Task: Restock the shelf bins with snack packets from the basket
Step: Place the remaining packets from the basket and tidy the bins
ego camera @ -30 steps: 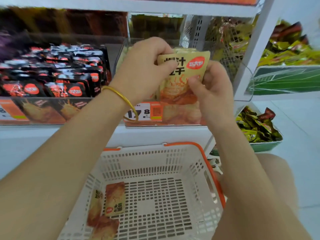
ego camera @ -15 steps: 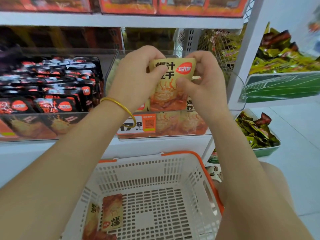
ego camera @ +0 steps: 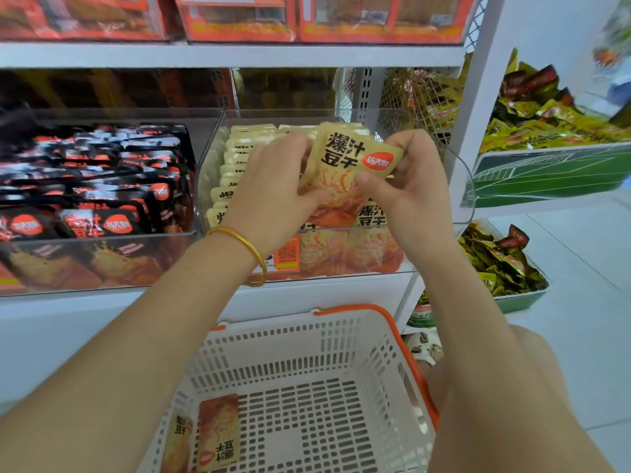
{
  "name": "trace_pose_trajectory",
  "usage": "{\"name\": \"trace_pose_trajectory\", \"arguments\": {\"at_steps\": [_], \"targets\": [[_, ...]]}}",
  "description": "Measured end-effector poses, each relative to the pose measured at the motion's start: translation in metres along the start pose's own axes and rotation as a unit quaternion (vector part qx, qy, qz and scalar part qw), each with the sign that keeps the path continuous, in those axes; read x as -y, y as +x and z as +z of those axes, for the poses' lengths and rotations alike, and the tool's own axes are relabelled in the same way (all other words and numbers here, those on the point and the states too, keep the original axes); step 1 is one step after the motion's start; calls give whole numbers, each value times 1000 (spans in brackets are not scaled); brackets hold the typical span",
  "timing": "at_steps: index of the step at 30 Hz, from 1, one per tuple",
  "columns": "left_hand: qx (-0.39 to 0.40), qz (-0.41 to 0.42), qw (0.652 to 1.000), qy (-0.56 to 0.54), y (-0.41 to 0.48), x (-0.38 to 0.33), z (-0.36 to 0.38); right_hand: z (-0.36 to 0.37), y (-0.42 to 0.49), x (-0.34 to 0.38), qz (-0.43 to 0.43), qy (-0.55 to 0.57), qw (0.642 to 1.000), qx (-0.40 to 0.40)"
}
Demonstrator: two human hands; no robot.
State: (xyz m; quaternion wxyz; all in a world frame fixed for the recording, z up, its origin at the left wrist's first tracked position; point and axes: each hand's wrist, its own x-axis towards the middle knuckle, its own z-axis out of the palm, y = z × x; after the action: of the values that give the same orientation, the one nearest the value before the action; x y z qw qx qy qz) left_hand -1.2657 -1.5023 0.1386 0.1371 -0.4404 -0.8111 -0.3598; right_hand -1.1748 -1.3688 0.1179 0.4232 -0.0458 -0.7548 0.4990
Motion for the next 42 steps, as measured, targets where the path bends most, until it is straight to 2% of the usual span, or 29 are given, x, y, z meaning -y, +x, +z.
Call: {"name": "trace_pose_trajectory", "arguments": {"at_steps": [2, 5, 9, 10, 13, 14, 17, 20, 28, 32, 34, 36, 38, 39, 40, 41, 42], "targets": [[15, -18, 997, 73, -5, 7, 7, -2, -1, -3, 8, -2, 1000, 18], [24, -28, 991, 127, -11, 11, 14, 2, -5, -8, -4, -38, 998, 48], [33, -24, 981, 192, -10, 17, 12, 7, -2, -6, -27, -80, 995, 47], [31, -33, 987, 156, -10, 17, 10, 7, 0, -5, -31, -101, 993, 44], [-32, -35, 997, -61, -10, 10, 1, 5, 7, 0, -47, -173, 982, 63], [-53, -23, 995, -80, -10, 7, 0, 5, 10, 2, -51, -195, 976, 79], [-55, -15, 998, -21, -9, 8, 2, 9, 18, 5, -42, -255, 955, 147], [-28, -30, 999, 32, -11, 18, 10, 14, 21, 5, -45, -360, 911, 197], [-5, -20, 985, 171, -14, 26, 16, 19, 16, 0, -47, -474, 850, 225], [-11, 26, 978, 205, -22, 26, 18, 24, 3, -5, -126, -514, 831, 173], [-68, 38, 981, 179, -32, 26, 13, 19, -7, -6, -182, -474, 860, 48], [-138, 27, 983, 121, -56, 28, 6, 17, -30, 1, -189, -371, 907, -62], [-131, 20, 988, 75, -93, 40, 6, 28, -64, 3, -162, -281, 942, -79], [-99, 13, 993, 67, -112, 48, 9, 39, -80, -3, -132, -274, 952, -46], [-54, 0, 996, 71, -131, 60, 13, 53, -93, -14, -87, -280, 956, 23], [2, -20, 996, 87, -147, 73, 18, 69, -104, -29, -19, -285, 951, 117], [65, -50, 990, 115, -162, 88, 23, 87, -115, -46, 59, -292, 930, 218]]}}
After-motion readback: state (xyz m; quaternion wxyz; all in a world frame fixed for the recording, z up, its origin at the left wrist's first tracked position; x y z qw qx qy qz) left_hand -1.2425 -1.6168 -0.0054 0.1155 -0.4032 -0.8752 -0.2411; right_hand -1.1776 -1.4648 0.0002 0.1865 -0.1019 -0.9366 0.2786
